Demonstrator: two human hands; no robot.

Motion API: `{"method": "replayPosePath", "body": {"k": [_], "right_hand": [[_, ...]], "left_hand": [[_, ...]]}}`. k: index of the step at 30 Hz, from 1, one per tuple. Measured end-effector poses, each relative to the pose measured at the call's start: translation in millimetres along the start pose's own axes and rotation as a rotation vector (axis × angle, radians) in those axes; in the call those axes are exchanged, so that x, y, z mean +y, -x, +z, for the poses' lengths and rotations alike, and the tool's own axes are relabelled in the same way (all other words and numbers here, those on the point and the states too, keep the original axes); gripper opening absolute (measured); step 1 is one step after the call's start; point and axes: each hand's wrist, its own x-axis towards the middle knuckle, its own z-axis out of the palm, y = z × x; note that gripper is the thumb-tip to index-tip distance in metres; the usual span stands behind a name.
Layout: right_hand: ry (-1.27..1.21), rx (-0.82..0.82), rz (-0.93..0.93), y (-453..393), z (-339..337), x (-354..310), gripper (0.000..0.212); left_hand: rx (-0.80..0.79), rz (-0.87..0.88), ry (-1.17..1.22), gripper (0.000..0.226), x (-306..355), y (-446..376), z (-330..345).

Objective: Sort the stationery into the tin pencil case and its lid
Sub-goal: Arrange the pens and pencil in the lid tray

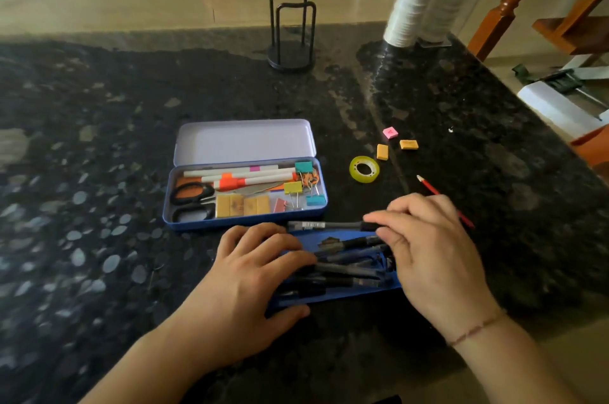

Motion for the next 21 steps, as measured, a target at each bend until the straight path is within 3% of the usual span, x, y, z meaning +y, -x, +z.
{"method": "replayPosePath", "body": {"k": [8, 13, 21], "right_hand": [[0.049, -0.143, -0.026, -8, 14, -10, 0.026], [0.040, -0.163, -0.055, -12, 26, -20, 0.022], [-0.018, -0.093, 0.023, -15, 34, -32, 0.015]], "left_hand": [[0.183, -0.008, 0.015, 0.033, -17, 14, -15], [0.457, -0.204, 0.177, 0.009, -21, 11, -16], [0.412, -0.306, 0.201, 0.018, -26, 0, -8]]}}
